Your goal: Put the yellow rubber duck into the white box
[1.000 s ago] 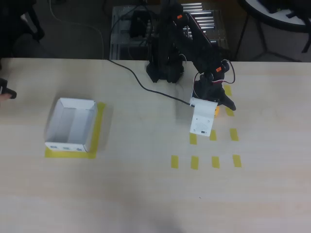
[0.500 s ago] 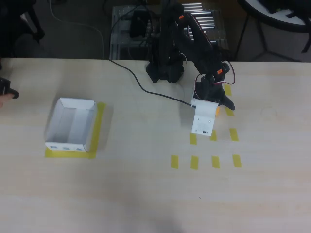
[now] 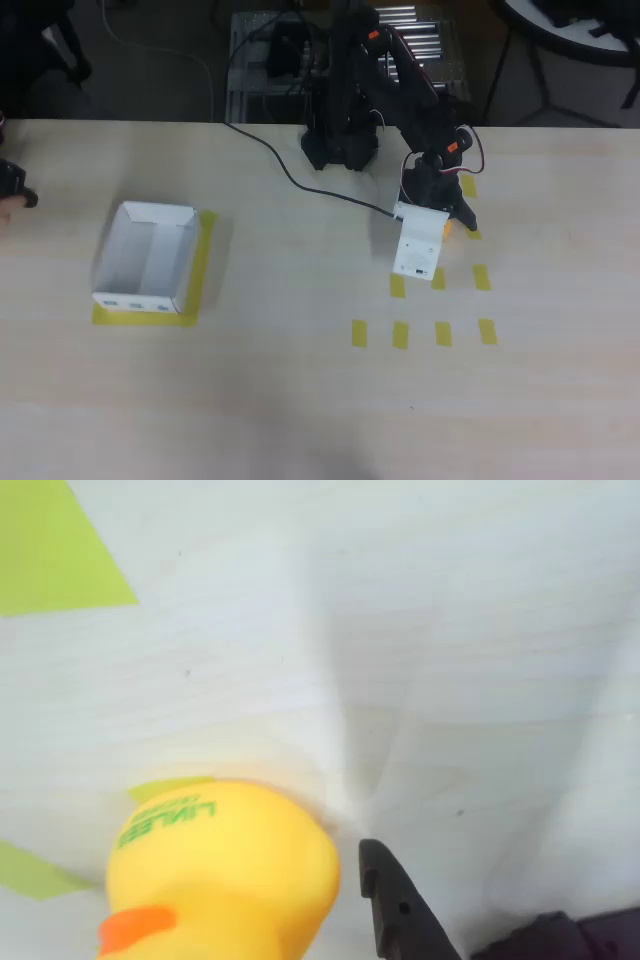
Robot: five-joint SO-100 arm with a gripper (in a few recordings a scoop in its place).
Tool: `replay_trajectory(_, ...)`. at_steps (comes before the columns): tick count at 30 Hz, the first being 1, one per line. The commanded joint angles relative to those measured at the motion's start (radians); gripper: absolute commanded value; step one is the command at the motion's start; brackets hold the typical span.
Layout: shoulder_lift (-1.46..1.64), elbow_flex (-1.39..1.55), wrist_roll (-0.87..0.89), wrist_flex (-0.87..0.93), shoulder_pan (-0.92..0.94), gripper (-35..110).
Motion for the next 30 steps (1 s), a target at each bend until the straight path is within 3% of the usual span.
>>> replay_trajectory(1, 0.015, -0.002, 0.008, -0.012, -0.029, 41)
replay_trajectory(4, 0.005, 0.000, 0.008, -0.020, -0.037, 30)
replay_trajectory(8, 0.005, -0.005, 0.049, -0.041, -0.029, 0)
replay_trajectory(22, 0.026, -0.035, 0.063, -0.026, -0.014, 0)
replay_trajectory(30, 0.288, -0.390, 0.239, 0.155, 0.189, 0)
